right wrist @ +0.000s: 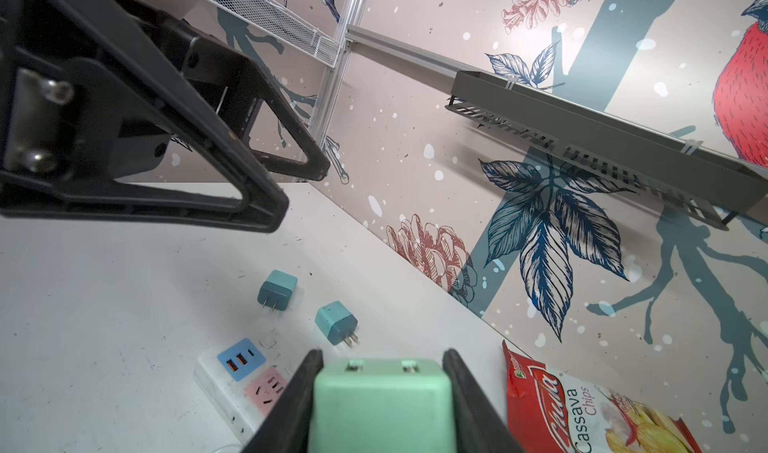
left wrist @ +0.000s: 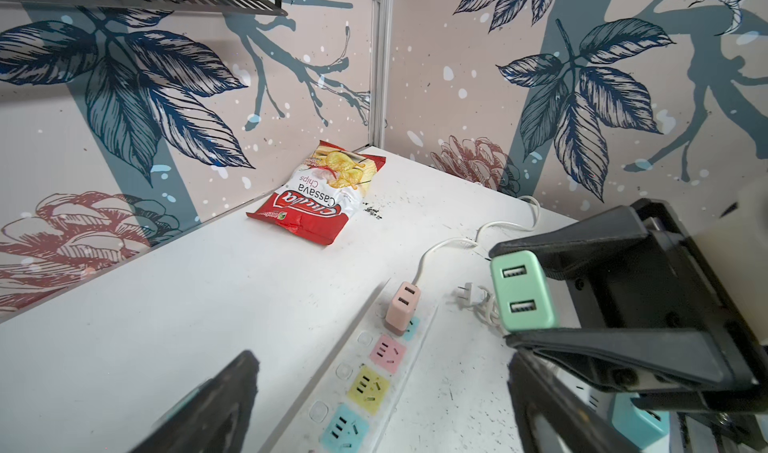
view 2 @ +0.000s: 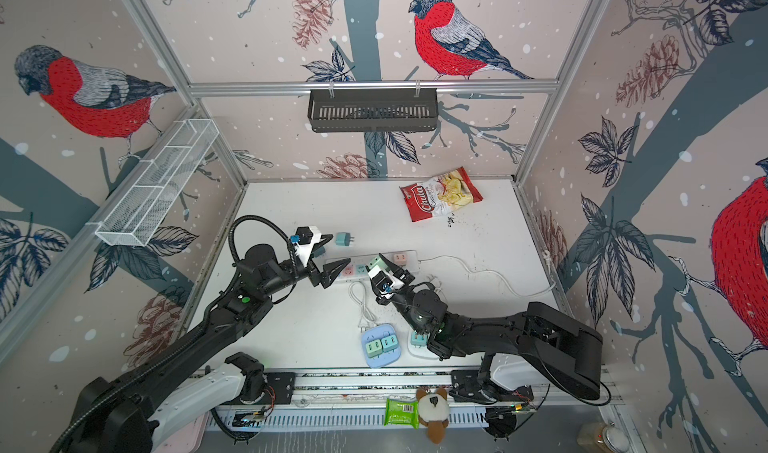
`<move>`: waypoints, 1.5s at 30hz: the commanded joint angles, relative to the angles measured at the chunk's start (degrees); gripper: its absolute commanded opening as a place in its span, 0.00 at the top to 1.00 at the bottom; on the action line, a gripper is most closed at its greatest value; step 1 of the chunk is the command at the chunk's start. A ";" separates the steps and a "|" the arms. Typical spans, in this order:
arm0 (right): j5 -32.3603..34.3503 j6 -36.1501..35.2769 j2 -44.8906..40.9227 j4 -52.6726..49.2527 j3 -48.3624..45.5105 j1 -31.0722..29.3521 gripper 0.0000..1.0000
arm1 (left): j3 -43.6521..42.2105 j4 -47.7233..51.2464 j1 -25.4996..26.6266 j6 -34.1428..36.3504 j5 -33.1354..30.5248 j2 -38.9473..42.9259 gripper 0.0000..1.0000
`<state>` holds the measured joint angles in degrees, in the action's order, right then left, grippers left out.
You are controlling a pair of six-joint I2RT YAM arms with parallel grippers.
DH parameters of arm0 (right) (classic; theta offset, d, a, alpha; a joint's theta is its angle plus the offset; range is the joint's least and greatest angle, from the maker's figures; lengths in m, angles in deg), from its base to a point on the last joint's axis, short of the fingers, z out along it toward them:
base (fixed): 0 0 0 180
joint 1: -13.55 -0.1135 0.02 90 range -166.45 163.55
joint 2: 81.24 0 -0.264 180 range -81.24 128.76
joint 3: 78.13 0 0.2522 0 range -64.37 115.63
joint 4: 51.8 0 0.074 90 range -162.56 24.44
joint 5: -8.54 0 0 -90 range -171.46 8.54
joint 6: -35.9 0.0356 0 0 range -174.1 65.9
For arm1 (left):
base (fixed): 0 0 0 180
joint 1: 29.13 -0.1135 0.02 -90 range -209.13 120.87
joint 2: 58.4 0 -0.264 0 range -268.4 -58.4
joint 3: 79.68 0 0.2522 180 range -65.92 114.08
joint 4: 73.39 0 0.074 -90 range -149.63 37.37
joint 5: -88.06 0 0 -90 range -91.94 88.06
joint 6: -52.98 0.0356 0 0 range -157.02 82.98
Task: Insert the plug
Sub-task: 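Bring the left gripper to the mint-green charger and close it on the charger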
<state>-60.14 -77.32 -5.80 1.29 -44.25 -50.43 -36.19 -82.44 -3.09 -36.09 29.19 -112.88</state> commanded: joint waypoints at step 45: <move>-4.56 -20.60 -1.38 -6.58 4.46 -2.70 1.00 | 7.76 6.41 3.42 4.73 24.70 -9.87 0.19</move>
<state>-64.91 -96.43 -7.55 -6.77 -40.31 -52.81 -29.43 -77.30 0.15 -33.12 53.21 -121.86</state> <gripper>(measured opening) 0.440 0.819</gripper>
